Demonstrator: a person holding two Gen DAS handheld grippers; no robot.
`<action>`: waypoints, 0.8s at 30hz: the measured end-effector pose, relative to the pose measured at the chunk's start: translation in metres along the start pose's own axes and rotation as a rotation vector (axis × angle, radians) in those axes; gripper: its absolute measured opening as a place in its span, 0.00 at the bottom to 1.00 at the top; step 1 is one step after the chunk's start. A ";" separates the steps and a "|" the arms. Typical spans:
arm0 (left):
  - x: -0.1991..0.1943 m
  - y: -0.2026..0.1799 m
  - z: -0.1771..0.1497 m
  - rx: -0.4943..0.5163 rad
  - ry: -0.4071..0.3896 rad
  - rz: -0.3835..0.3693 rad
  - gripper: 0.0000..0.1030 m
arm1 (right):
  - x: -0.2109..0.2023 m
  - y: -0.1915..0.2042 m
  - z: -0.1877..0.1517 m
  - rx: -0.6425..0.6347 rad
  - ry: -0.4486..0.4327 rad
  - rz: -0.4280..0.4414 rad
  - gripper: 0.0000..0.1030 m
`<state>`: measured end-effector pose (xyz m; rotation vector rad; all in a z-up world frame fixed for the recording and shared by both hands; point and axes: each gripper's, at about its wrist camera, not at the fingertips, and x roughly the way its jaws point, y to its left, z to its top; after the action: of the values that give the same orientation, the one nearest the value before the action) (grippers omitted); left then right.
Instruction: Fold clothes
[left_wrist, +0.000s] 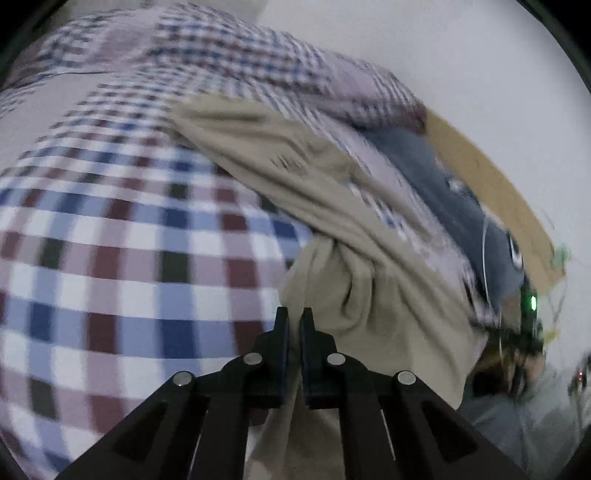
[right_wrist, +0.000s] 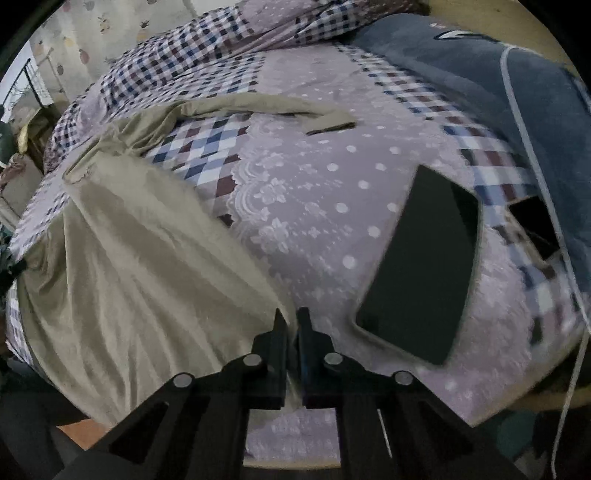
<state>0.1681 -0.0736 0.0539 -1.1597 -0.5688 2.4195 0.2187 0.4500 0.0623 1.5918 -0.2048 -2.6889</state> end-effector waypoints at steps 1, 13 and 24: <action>-0.010 0.006 0.002 -0.036 -0.031 -0.002 0.04 | -0.007 0.001 -0.004 -0.004 0.010 -0.008 0.02; -0.029 0.042 0.000 -0.171 -0.003 0.077 0.05 | -0.028 0.001 -0.044 0.027 0.142 -0.163 0.11; -0.067 0.054 0.014 -0.191 -0.161 0.142 0.31 | -0.061 0.019 0.022 0.220 -0.117 0.005 0.38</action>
<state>0.1862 -0.1561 0.0772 -1.1197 -0.8084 2.6442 0.2277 0.4384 0.1282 1.4780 -0.5230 -2.8427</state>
